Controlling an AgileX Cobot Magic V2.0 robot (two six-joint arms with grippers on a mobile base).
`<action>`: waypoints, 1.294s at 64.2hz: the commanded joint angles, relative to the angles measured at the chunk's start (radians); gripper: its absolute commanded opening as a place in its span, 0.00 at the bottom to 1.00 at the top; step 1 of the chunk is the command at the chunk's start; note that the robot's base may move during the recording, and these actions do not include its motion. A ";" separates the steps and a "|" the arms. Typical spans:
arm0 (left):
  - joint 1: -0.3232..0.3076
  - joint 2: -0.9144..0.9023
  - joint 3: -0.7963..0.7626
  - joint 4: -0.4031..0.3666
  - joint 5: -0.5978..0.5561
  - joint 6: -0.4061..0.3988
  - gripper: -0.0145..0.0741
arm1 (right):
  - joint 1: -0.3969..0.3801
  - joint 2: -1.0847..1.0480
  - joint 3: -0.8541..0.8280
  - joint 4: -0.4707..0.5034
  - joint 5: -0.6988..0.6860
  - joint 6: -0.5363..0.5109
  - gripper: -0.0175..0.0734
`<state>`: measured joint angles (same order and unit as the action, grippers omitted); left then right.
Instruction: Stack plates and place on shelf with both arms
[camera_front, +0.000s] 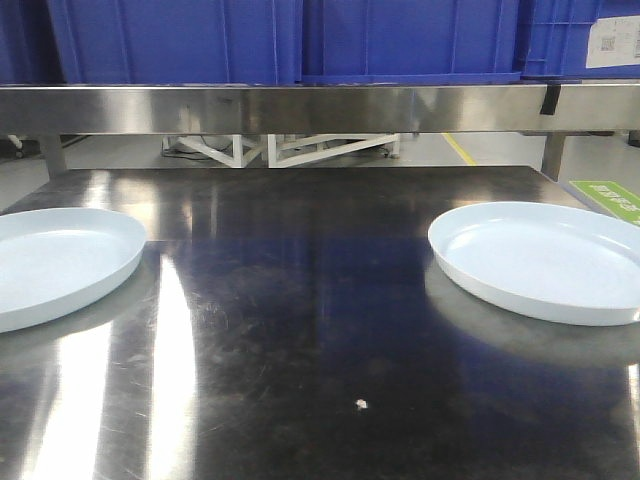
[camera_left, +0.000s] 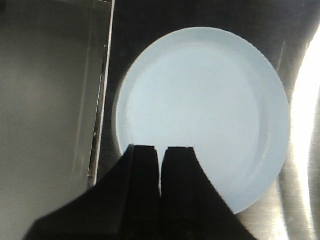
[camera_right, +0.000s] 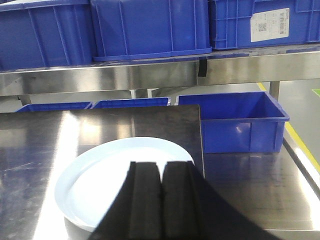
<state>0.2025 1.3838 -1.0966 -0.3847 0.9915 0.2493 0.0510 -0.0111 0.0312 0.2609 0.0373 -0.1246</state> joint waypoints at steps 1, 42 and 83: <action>0.036 0.016 -0.043 -0.072 0.008 0.068 0.26 | -0.004 -0.019 -0.002 -0.006 -0.087 -0.009 0.23; 0.083 0.212 -0.043 -0.131 0.037 0.207 0.27 | -0.004 -0.019 -0.002 -0.006 -0.087 -0.009 0.23; 0.067 0.261 -0.043 -0.135 0.018 0.207 0.59 | -0.004 -0.019 -0.002 -0.006 -0.087 -0.009 0.23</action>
<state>0.2769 1.6801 -1.1070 -0.4825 1.0180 0.4545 0.0510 -0.0111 0.0312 0.2609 0.0373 -0.1246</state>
